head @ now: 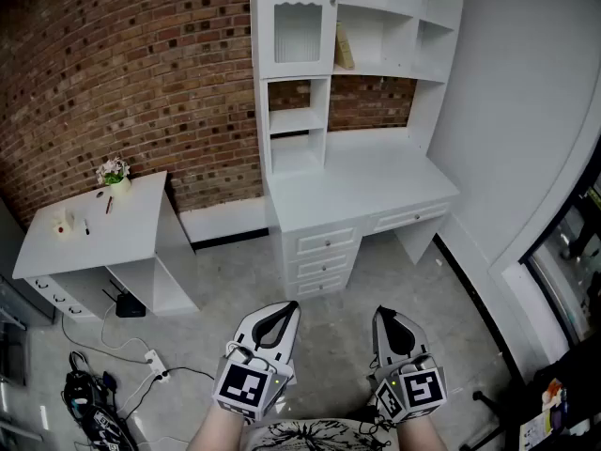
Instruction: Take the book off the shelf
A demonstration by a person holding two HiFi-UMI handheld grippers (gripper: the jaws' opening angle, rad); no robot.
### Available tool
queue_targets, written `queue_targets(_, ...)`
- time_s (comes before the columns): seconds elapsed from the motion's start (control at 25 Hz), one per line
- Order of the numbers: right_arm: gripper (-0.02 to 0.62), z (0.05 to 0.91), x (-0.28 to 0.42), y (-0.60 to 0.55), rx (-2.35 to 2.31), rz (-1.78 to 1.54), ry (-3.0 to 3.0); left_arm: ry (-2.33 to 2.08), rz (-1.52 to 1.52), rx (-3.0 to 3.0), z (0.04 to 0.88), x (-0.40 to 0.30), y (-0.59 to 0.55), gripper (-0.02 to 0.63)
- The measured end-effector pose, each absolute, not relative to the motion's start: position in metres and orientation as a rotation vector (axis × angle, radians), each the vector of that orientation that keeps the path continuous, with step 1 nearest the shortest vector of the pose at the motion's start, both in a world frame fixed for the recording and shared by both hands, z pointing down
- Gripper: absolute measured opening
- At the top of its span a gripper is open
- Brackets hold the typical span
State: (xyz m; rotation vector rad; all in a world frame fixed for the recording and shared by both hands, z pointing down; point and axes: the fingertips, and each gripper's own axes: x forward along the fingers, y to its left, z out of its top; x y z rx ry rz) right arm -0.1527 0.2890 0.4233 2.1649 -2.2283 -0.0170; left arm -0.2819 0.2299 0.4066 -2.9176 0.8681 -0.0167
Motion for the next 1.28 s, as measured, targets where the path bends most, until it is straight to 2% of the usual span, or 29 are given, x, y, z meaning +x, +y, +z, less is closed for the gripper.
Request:
queue_targets(0.72,0.001,0.435,-0.132,0.269,2.15,0.021,-2.218,0.873,0.003,-2.94,0.415,-0.266,0.216,0.015)
queue_targets(1.28,0.002,0.439,-0.024,0.194,2.007,0.013,-2.302,1.068,-0.088,-2.911,0.426,-0.167,0.15,0.015)
